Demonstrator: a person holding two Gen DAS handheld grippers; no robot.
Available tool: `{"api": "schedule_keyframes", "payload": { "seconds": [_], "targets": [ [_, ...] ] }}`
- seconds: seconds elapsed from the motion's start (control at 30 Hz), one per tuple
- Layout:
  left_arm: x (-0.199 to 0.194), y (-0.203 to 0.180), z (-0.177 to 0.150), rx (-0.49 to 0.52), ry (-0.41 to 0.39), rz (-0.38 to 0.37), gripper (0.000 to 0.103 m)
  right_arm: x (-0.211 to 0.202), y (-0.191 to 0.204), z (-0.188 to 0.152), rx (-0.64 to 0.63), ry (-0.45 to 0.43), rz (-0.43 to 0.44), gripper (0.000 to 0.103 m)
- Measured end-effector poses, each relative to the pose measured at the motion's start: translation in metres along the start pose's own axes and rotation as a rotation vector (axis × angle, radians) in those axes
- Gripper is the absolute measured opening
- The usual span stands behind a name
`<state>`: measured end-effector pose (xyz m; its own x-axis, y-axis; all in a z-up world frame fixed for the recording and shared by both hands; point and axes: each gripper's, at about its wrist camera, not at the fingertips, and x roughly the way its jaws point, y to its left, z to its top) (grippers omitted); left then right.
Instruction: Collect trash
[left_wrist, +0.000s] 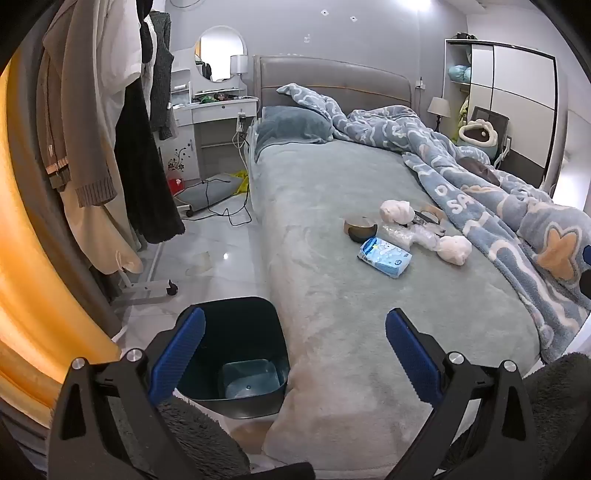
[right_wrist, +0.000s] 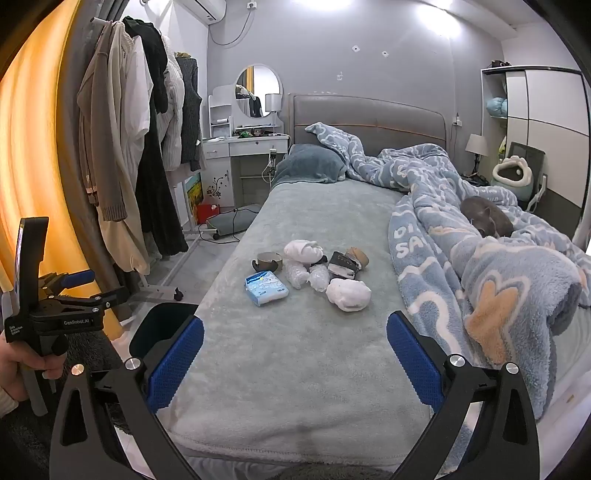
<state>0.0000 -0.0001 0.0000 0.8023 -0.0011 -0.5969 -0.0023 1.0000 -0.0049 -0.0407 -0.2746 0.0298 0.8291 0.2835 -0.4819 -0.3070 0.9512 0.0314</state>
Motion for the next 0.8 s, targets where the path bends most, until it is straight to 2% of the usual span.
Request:
{"api": "schedule_keyframes", "payload": {
  "seconds": [0.8],
  "targets": [
    [0.0001,0.0004,0.0,-0.007,0.001,-0.003,0.1,0.0033,0.0017,0.0006,-0.001,0.006,0.0,0.1]
  ]
}}
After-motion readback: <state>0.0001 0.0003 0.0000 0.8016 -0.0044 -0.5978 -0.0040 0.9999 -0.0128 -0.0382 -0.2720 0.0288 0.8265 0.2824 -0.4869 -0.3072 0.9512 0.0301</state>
